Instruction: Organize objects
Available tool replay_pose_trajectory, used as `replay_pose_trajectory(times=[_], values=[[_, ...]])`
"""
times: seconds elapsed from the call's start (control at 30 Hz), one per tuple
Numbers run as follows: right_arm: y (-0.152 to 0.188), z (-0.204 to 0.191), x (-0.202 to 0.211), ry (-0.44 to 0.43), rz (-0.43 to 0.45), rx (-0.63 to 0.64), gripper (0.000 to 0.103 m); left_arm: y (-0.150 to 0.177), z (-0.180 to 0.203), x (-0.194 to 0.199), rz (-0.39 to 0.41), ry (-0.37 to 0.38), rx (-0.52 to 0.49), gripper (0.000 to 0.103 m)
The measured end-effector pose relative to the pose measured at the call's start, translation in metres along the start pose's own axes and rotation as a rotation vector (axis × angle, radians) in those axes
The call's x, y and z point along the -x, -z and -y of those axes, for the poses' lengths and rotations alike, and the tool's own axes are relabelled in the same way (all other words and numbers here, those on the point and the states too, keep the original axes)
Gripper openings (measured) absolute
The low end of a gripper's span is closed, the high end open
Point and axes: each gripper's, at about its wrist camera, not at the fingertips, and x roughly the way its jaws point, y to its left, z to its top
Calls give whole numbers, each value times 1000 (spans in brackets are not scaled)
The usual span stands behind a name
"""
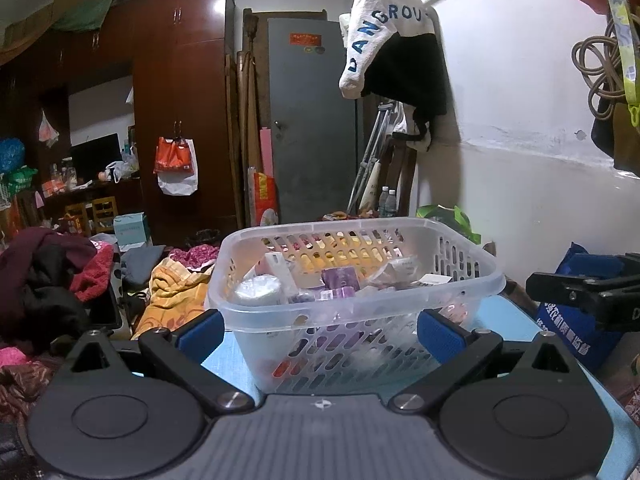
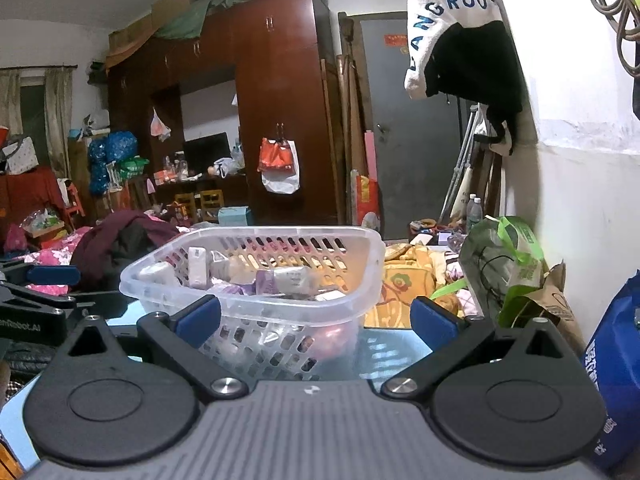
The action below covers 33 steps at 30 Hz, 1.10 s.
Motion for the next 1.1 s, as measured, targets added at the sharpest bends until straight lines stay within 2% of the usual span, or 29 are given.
replay_pose_trajectory(times=[0.2,1.1], values=[[2,0,-3,6,-23,-1,103,-1,4,-1,-1,2,-9,103],[6,2,0,-1,-13,7,103,3,6,-6,-19,12,3,103]])
